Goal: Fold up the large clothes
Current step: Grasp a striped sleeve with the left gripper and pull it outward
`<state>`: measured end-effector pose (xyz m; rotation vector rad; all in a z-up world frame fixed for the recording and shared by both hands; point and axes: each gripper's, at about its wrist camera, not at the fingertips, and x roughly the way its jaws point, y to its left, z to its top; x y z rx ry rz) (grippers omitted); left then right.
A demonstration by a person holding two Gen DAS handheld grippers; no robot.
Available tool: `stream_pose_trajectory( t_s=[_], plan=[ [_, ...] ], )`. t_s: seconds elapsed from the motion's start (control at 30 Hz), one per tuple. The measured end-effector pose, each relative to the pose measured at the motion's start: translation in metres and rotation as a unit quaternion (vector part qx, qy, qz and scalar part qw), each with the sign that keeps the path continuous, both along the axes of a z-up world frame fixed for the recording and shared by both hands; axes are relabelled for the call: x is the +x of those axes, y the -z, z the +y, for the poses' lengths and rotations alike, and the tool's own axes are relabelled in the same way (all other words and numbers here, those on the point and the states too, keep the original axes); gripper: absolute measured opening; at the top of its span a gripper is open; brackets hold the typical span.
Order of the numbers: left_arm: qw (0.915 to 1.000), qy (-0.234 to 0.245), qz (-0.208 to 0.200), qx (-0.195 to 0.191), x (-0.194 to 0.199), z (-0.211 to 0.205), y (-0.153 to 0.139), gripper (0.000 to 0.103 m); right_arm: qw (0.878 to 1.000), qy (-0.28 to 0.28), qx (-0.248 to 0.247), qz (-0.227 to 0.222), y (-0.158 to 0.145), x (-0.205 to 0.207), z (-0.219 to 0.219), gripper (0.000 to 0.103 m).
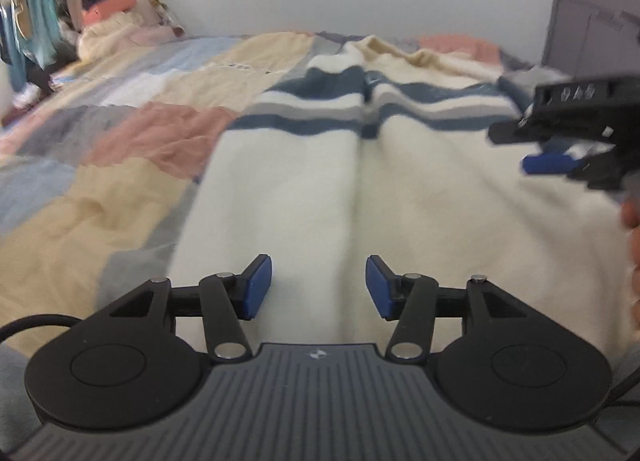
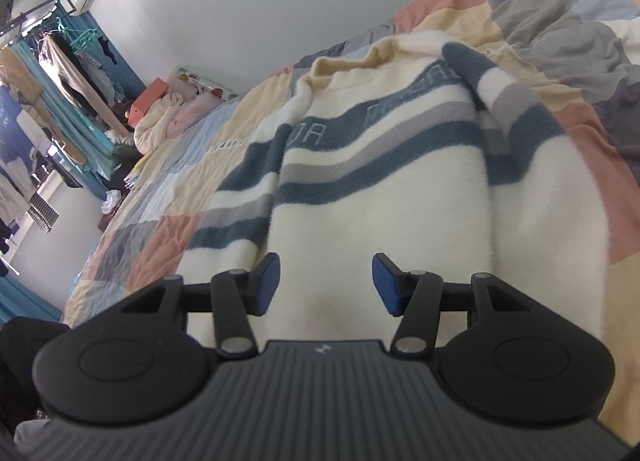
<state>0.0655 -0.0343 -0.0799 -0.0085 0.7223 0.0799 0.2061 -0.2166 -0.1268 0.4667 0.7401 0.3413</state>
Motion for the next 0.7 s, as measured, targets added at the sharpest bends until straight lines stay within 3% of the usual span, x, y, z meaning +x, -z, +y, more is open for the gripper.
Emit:
stream_pose_trajectory(
  t_s=[0.13, 0.2, 0.27, 0.47, 0.7],
  plan=[
    [0.9996, -0.023, 0.009, 0.016, 0.003, 0.004, 0.004, 0.054, 1.000, 0.003, -0.004, 0.001, 0.002, 0.000, 0.000, 0.055],
    [0.9993, -0.032, 0.009, 0.015, 0.006, 0.007, 0.005, 0.045, 1.000, 0.000, -0.007, 0.005, 0.004, 0.000, 0.001, 0.055],
    [0.9997, -0.024, 0.001, -0.007, 0.007, 0.012, 0.003, 0.009, 1.000, -0.004, -0.013, 0.007, 0.006, 0.000, 0.003, 0.055],
    [0.9965, -0.032, -0.074, -0.024, 0.001, 0.041, -0.028, 0.008, 1.000, 0.013, -0.014, -0.009, 0.002, -0.003, 0.000, 0.055],
    [0.9837, -0.085, -0.135, -0.082, 0.017, 0.123, -0.082, 0.008, 1.000, 0.019, -0.014, 0.001, 0.008, 0.002, 0.001, 0.055]
  ],
)
